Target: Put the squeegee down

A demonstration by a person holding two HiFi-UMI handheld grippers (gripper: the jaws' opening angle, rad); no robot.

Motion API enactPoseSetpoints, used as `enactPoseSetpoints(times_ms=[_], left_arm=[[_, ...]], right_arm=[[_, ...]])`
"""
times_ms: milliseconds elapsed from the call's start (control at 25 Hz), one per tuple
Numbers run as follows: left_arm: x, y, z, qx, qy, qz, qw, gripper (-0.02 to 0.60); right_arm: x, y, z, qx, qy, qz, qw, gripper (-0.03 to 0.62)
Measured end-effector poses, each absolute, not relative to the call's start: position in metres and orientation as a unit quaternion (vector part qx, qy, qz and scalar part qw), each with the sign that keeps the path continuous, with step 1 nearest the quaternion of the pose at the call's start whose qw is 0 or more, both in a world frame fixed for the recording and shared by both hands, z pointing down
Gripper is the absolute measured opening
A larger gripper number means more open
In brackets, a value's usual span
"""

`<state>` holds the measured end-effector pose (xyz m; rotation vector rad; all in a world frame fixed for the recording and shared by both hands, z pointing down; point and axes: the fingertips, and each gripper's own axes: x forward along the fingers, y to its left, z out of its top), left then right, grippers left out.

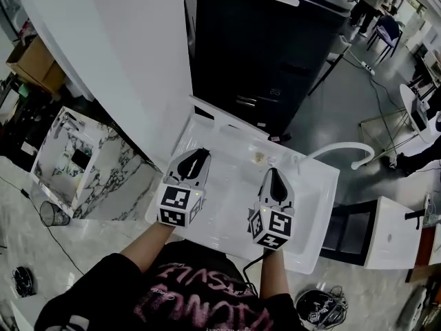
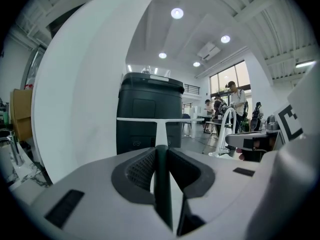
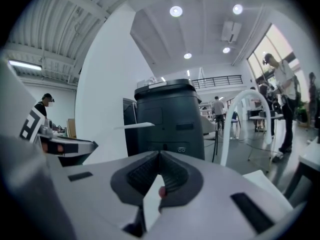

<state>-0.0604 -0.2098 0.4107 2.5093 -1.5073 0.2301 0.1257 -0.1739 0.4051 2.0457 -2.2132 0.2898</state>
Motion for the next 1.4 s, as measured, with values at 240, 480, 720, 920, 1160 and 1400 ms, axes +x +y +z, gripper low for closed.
enactPoseSetpoints(times_ms=[240,480,720,920,1160,1400], left_arm=[[-0.059,-0.216,0.418,0.845,-0.517,0.085,0.108,0.084],[-0.055,-0.222,0.424,0.843,-0.518,0.090,0.114,0.084],[-0.053,-0.226,0.437,0.840,-0.519,0.100,0.123,0.084],[-0.051,-0.228,0.451,0.837,-0.519,0.111,0.135,0.084],[-0.046,-0.231,0.469,0.834,-0.518,0.123,0.146,0.084],[-0.042,-0.232,0.486,0.829,-0.519,0.138,0.158,0.084]], right_arm=[[0.134,-0.176,0.413,0.674,-0.729,0.102,0.060,0.021],[0.141,-0.183,0.414,0.674,-0.729,0.104,0.058,0.021],[0.145,-0.185,0.428,0.674,-0.726,0.119,0.063,0.021],[0.147,-0.187,0.438,0.674,-0.725,0.130,0.065,0.021],[0.151,-0.186,0.460,0.674,-0.720,0.146,0.076,0.021],[0.155,-0.186,0.474,0.673,-0.717,0.163,0.079,0.021]])
